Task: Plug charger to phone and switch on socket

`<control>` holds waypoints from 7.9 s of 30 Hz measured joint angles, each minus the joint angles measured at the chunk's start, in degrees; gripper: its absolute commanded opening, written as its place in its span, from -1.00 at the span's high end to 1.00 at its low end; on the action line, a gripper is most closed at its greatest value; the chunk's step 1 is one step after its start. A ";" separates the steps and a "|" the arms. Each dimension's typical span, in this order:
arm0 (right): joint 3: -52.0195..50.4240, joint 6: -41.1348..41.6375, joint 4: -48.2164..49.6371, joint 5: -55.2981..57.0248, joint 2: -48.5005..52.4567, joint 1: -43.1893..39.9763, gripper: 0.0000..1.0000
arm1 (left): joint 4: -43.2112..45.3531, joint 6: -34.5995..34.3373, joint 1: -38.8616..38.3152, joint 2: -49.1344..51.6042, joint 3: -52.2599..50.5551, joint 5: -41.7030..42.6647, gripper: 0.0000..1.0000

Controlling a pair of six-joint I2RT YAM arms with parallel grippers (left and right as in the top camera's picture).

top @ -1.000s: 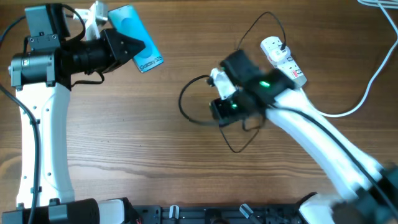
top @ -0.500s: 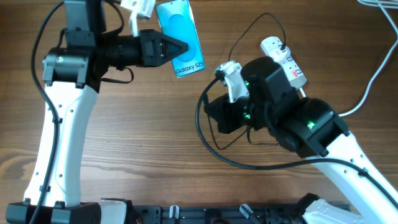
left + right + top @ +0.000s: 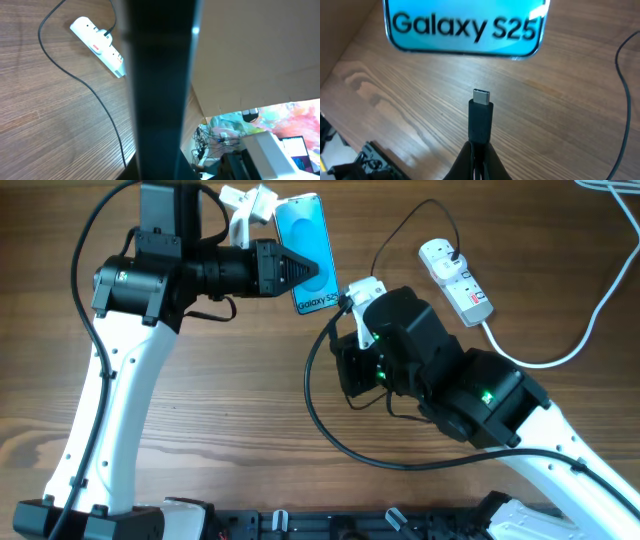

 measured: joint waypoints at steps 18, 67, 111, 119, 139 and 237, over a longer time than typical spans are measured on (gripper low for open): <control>0.00 0.07 2.73 -3.48 0.04 0.00 0.91 | 0.07 0.68 0.00 0.02 0.00 2.99 0.92; 0.00 0.52 2.91 -1.97 0.04 -0.02 0.91 | 0.11 4.94 0.00 0.04 0.00 5.66 0.92; 0.33 0.50 2.75 -1.46 0.04 -0.02 0.91 | 0.72 6.29 0.00 0.04 0.00 6.54 0.92; 0.42 0.52 2.91 -1.49 0.04 -0.02 0.91 | 0.74 7.17 0.00 0.04 0.00 6.54 0.92; 0.90 0.52 2.84 -1.53 0.07 0.00 0.91 | 1.14 8.81 0.02 0.07 0.00 7.89 0.92; 12.26 -2.19 3.91 9.27 19.82 -47.87 -0.99 | -0.37 -9.70 -5.88 -4.07 -6.21 -59.63 -1.00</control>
